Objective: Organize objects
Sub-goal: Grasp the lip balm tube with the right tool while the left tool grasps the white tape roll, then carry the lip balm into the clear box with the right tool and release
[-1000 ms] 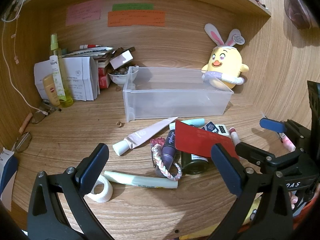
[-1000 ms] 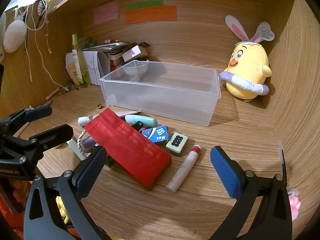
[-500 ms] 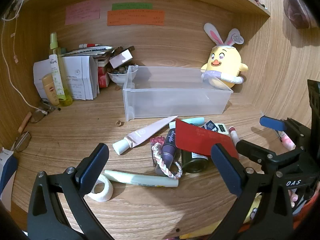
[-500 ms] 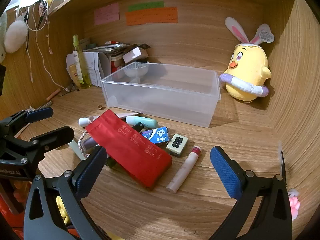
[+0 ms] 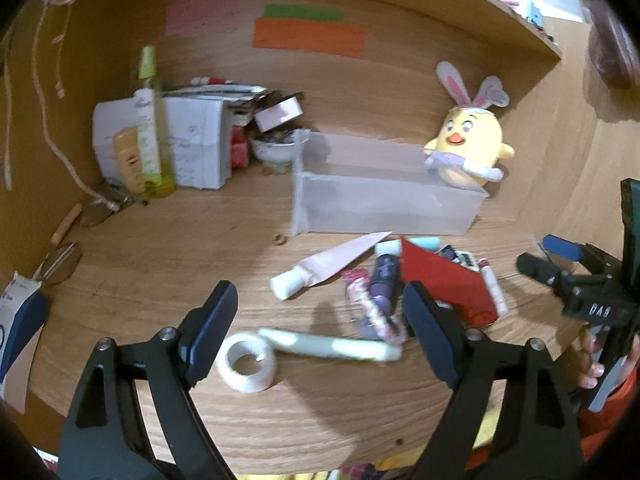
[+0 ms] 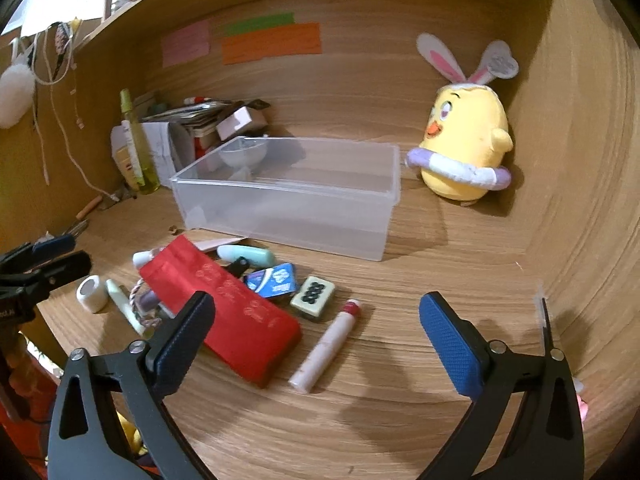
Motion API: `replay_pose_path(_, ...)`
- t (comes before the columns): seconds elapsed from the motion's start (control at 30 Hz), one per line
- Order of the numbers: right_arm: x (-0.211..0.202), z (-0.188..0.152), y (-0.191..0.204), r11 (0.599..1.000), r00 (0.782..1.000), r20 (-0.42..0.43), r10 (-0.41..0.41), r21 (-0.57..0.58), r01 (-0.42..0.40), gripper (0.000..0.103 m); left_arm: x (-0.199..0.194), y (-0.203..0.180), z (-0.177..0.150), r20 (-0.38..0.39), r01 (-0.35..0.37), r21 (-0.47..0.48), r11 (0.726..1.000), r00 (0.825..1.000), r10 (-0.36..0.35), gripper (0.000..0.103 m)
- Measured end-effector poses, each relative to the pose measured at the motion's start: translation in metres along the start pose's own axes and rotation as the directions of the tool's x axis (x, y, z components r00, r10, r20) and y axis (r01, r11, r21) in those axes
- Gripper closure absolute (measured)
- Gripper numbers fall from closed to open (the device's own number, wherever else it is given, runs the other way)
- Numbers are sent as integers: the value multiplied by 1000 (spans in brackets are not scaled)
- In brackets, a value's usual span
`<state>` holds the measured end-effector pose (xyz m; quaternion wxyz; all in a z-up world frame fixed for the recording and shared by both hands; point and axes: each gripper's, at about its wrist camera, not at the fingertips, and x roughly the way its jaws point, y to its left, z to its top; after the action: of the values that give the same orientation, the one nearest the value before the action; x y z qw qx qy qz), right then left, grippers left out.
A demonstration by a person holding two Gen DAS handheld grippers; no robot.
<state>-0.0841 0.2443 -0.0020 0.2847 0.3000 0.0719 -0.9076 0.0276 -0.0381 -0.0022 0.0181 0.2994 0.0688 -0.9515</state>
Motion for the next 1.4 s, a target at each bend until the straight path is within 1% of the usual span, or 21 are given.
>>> replay_pose_path(0.23, 15, -5, -22, 999, 997, -71, 13, 50, -9, 19, 10, 25, -18, -68, -62, -29, 998, 996, 60, 18)
replay_pose_path(0.3, 20, -8, -25, 998, 995, -93, 20, 59, -14, 24, 14, 30, -25, -90, -73, -32, 997, 993, 70, 21)
replay_pose_path(0.43, 29, -16, -27, 998, 990, -137, 23, 57, -15, 32, 19, 36, -33, -124, -88, -36, 995, 989, 83, 28)
replay_pose_path(0.5, 32, -19, -26, 999, 988, -154, 19, 48, -12, 34, 22, 39, -36, -135, -85, -42, 995, 988, 79, 35)
replay_pose_path(0.53, 33, -21, -25, 999, 987, -162, 18, 43, -11, 35, 24, 40, -36, -140, -85, -45, 995, 987, 78, 37)
replay_pose_path(0.6, 36, -23, -24, 999, 984, -175, 21, 41, -14, 41, 27, 41, -37, -147, -90, -51, 995, 986, 81, 48)
replay_pose_path(0.7, 43, -25, -23, 999, 980, -197, 16, 39, -8, 49, 31, 42, -39, -156, -90, -54, 995, 984, 80, 56)
replay_pose_path(0.73, 45, -24, -23, 999, 979, -203, 16, 40, -8, 50, 32, 42, -39, -154, -90, -55, 994, 985, 80, 58)
replay_pose_path(0.8, 52, -25, -24, 999, 975, -221, 9, 51, 2, 56, 32, 41, -39, -147, -102, -48, 994, 985, 94, 64)
replay_pose_path(0.87, 55, -24, -25, 998, 975, -223, -15, 49, 27, 60, 32, 41, -39, -142, -105, -48, 993, 985, 97, 65)
replay_pose_path(0.9, 56, -23, -25, 998, 974, -224, -21, 46, 32, 66, 32, 42, -39, -136, -107, -47, 993, 986, 100, 65)
replay_pose_path(0.93, 57, -23, -25, 998, 974, -225, -24, 45, 35, 68, 31, 41, -39, -130, -112, -42, 993, 986, 106, 65)
replay_pose_path(1.0, 58, -22, -24, 998, 974, -224, -37, 32, 45, 81, 30, 41, -38, -117, -122, -36, 992, 986, 117, 65)
replay_pose_path(1.07, 58, -22, -25, 998, 974, -222, -47, 24, 53, 88, 28, 41, -35, -110, -118, -39, 992, 987, 113, 65)
replay_pose_path(1.27, 56, -20, -35, 997, 977, -211, -33, 54, 46, 89, 20, 37, -19, -72, -104, -41, 994, 992, 100, 65)
replay_pose_path(1.4, 47, -13, -39, 997, 984, -176, -38, 63, 50, 89, 16, 30, -5, -29, -93, -28, 995, 995, 92, 65)
